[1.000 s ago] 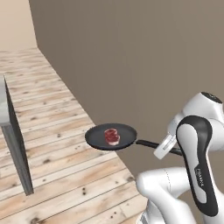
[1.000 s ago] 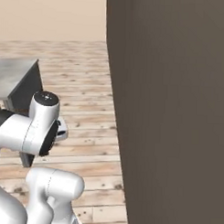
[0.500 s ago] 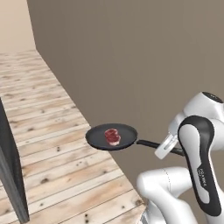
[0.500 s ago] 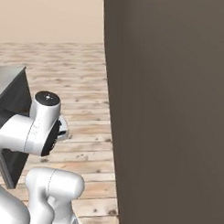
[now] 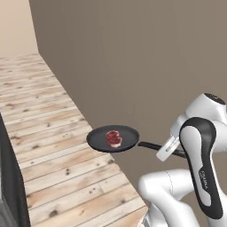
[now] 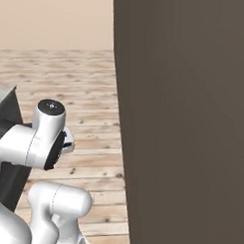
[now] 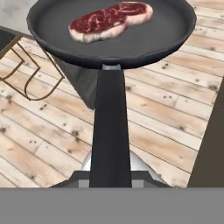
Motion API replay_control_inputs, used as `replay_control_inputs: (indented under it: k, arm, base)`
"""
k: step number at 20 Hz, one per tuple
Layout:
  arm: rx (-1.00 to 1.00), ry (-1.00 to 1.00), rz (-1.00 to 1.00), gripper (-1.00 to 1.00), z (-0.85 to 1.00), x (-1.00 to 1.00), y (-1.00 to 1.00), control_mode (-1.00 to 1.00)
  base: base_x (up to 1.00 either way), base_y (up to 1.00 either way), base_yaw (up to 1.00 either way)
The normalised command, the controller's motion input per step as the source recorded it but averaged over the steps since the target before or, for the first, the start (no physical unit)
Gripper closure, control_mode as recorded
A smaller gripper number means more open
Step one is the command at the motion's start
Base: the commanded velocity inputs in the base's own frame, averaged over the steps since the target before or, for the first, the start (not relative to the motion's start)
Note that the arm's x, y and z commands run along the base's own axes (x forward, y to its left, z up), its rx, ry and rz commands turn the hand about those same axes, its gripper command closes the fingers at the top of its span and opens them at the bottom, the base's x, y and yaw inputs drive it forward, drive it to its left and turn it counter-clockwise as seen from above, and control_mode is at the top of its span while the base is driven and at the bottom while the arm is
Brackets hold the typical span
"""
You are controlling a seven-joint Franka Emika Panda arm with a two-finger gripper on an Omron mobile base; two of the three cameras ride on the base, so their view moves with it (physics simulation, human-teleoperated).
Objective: Pick up the pan with the steak in it and place it on the dining table. Then place the steak on the plate.
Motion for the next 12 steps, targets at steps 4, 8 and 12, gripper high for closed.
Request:
replay_control_inputs:
  k: [4, 8, 12]
  arm:
    - [0.0, 0.0, 0.0, 1.0, 0.0, 0.0, 0.0, 1.0]
    - [0.0, 0.0, 0.0, 1.0, 0.0, 0.0, 0.0, 1.0]
    - [0.0, 0.0, 0.0, 1.0, 0.0, 0.0, 0.0, 1.0]
  base:
    - [1.0, 0.44, 0.0]
    - [1.0, 0.43, 0.0]
    - [1.0, 0.42, 0.0]
